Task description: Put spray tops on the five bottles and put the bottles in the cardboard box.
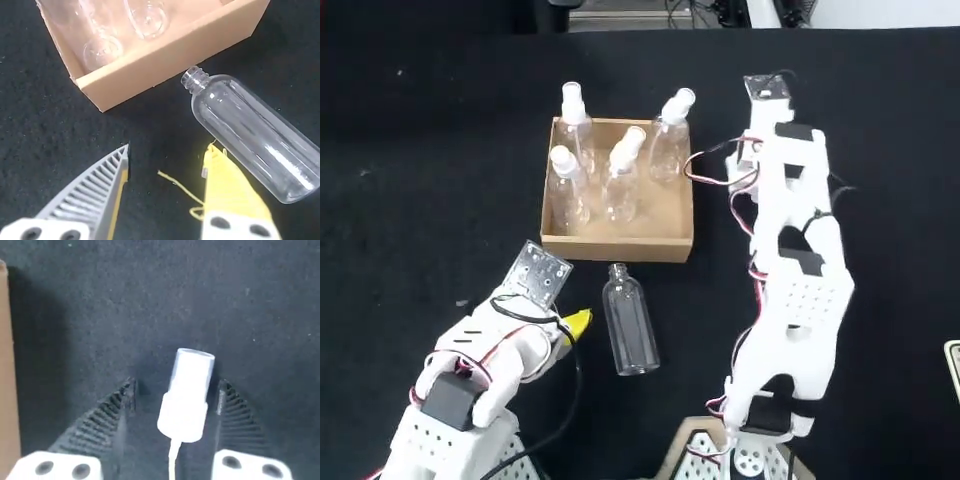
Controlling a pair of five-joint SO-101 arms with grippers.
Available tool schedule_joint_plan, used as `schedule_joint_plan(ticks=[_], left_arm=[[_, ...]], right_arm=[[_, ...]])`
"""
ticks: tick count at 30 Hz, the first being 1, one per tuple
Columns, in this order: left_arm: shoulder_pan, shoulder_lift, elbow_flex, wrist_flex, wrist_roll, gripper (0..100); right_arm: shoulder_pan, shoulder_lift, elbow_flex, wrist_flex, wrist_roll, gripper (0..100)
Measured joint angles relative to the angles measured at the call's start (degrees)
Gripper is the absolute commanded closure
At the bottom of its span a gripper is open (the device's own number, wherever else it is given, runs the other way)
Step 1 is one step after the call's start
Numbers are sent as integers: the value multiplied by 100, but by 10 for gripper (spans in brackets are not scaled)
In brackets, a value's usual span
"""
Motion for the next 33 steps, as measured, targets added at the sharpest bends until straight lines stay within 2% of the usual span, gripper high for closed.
schedule_joint_plan(ticks=[3,12,22,28,33], left_arm=[[-18,0,0,0,0,773],[-9,0,0,0,0,774],[-53,0,0,0,0,776],[-923,0,-9,0,18,776],[-1820,0,-290,0,35,776]], right_arm=[[0,114,-141,0,0,995],[290,18,-229,308,229,988],[510,-1969,-229,1767,281,988],[334,-3218,-229,2787,281,988],[-158,-4176,-229,3675,281,988]])
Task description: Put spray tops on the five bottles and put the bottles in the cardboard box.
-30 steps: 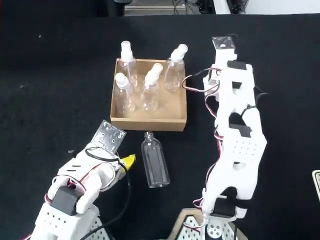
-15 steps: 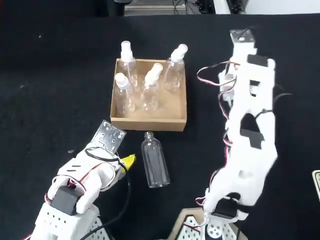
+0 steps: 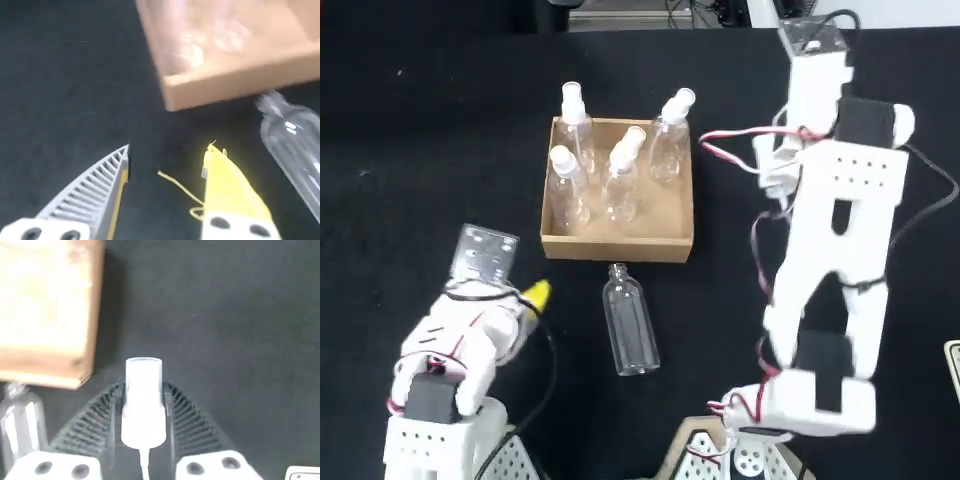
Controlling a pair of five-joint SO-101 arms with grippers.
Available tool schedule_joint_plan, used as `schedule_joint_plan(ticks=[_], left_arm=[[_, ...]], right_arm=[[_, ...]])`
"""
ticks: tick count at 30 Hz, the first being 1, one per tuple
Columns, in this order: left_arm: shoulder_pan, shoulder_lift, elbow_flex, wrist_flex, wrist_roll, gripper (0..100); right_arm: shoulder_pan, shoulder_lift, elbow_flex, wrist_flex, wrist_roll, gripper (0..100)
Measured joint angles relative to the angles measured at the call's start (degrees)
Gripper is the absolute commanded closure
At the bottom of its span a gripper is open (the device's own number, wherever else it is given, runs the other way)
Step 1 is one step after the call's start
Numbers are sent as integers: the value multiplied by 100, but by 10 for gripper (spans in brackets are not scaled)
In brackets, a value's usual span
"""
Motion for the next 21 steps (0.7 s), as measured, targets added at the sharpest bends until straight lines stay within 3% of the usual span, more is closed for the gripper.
schedule_joint_plan(ticks=[6,13,17,21], left_arm=[[-1371,-9,-484,0,0,773],[-2901,0,-615,0,0,772],[-3226,0,-615,0,0,772],[-3560,0,-615,70,-18,772]], right_arm=[[-985,-1582,510,62,0,987],[-3033,-3332,2022,-123,-44,987],[-4299,-3578,3200,-1020,-466,987],[-5116,-3578,4519,-2453,-862,987]])
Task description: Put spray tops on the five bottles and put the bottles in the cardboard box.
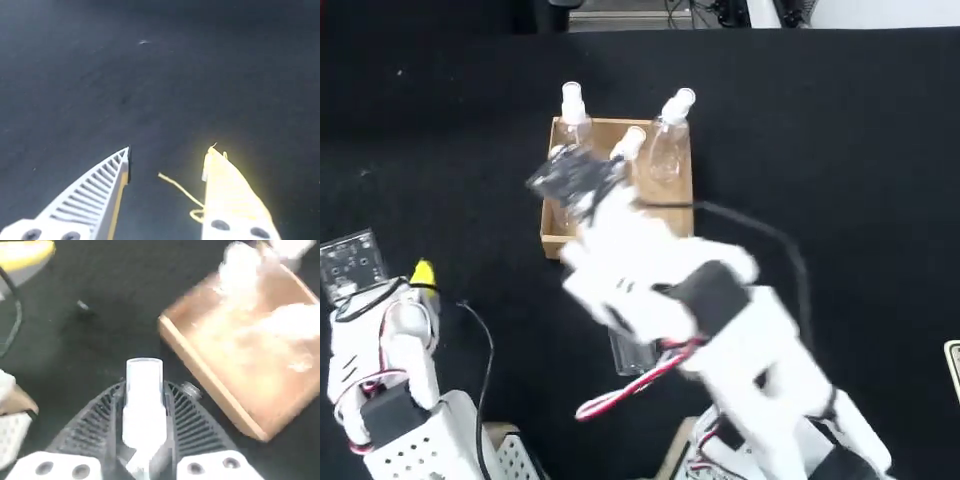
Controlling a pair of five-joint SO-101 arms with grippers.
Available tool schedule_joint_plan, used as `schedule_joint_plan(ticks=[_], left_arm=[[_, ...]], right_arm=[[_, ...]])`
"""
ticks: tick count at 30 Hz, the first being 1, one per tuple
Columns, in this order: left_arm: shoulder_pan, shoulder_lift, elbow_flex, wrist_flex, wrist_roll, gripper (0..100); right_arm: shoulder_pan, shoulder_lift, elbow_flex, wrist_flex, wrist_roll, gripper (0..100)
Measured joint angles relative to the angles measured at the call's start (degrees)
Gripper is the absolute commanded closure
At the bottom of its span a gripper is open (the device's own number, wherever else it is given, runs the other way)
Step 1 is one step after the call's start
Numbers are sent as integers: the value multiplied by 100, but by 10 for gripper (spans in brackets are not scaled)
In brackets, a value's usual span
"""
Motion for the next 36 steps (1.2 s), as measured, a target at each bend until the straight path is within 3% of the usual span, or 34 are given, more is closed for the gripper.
schedule_joint_plan(ticks=[7,12,14,17,23,30,36], left_arm=[[-202,0,0,624,-378,772],[-202,-9,0,712,-404,772],[-202,-9,0,712,-404,772],[-18,-53,114,712,-396,772],[378,-18,545,633,-404,772],[475,0,677,202,-404,772],[809,-26,879,44,-246,772]], right_arm=[[-905,9,1969,-3042,-492,972],[-958,9,2549,-4044,-571,714],[-958,9,2549,-4044,-782,658],[-958,9,2462,-3789,-958,656],[-914,9,1345,-2312,-862,656],[431,0,642,88,-510,656],[563,0,1952,-264,-501,653]])
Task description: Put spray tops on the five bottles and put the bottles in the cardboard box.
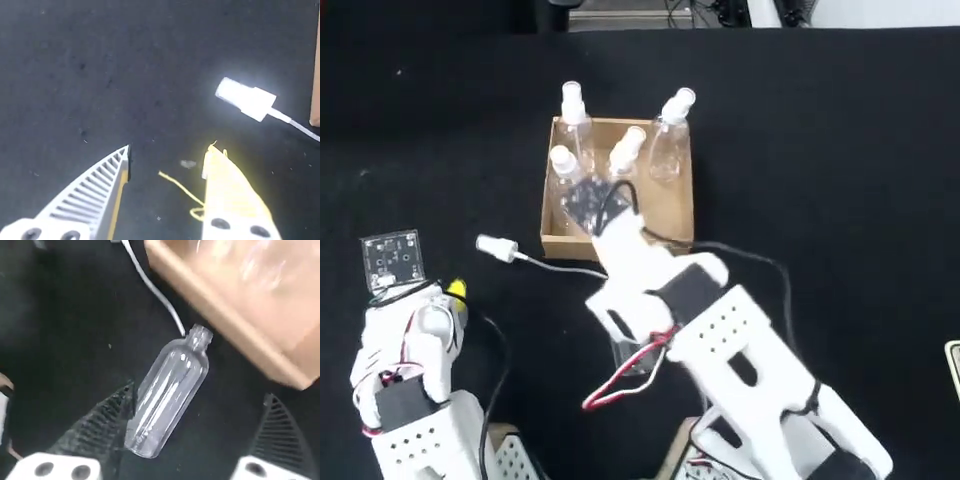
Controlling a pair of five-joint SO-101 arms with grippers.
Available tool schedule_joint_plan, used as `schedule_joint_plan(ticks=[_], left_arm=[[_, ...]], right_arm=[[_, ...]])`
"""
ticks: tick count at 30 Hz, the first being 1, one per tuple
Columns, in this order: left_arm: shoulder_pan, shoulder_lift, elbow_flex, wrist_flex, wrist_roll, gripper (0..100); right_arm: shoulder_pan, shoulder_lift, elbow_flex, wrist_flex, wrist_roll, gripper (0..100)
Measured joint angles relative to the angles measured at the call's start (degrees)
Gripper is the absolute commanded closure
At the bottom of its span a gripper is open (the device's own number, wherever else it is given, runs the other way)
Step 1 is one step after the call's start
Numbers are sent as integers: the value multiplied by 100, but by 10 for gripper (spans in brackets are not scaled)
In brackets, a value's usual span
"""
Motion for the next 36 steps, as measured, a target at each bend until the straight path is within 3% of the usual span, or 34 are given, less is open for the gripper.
schedule_joint_plan(ticks=[6,22,28,33,36], left_arm=[[35,26,316,-26,176,772],[70,26,448,-26,334,772],[70,26,448,-26,334,772],[70,26,448,-26,334,772],[70,26,448,-26,334,772]], right_arm=[[114,0,1143,-1090,-220,652],[149,0,2602,-2444,-290,662],[149,0,2840,-2479,-35,885],[176,0,2866,-2409,695,991],[396,0,2734,-1969,1055,988]])
